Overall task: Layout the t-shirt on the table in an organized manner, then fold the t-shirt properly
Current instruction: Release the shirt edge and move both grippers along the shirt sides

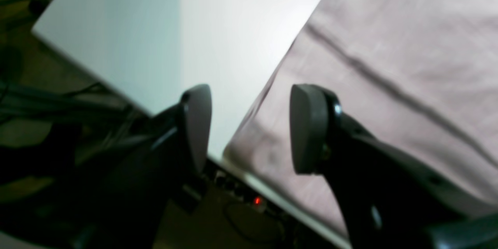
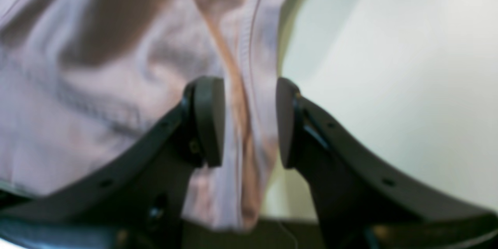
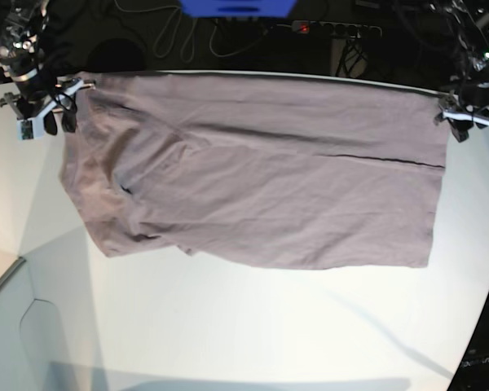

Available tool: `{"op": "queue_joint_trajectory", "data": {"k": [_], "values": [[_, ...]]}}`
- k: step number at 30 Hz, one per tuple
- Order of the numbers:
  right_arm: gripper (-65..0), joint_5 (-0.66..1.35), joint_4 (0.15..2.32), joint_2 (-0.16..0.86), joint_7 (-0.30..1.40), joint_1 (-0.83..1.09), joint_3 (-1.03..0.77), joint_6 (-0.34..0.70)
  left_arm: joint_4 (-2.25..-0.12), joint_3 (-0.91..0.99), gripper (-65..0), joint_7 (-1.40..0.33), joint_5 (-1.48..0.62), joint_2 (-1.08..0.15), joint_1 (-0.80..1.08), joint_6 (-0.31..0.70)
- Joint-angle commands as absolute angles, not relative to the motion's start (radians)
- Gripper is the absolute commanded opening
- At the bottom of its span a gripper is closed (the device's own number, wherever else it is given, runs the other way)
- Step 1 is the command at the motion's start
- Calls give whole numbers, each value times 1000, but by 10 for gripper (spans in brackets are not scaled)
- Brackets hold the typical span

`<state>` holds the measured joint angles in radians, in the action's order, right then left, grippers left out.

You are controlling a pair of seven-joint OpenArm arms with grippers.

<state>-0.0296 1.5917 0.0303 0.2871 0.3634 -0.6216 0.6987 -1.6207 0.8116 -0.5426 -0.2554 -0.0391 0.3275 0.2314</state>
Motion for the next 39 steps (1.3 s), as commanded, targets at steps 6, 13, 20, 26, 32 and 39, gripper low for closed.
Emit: {"op": "queue_joint_trajectory", "data": {"k": [6, 13, 20, 26, 32, 39], "values": [[-424, -21, 1607, 42, 265, 288, -624, 698, -1638, 814, -333, -521, -254, -68, 265, 232], [-424, -21, 1607, 59, 337, 168, -618, 698, -1630, 808, -333, -521, -254, -91, 200, 232], [-424, -21, 1606, 76, 456, 70, -616, 698, -1626, 799, -333, -526, -252, -91, 140, 232], [-391, -62, 1554, 101, 450, 45, -567, 698, -1626, 786, -333, -622, -252, -116, 76, 232], [-351, -131, 1460, 99, 449, -24, -552, 698, -1590, 786, -332, -625, -252, -124, 21, 234], [-316, -140, 1264, 139, 449, -183, -545, 698, -1307, 704, -233, -615, -252, -219, -107, 234]]}}
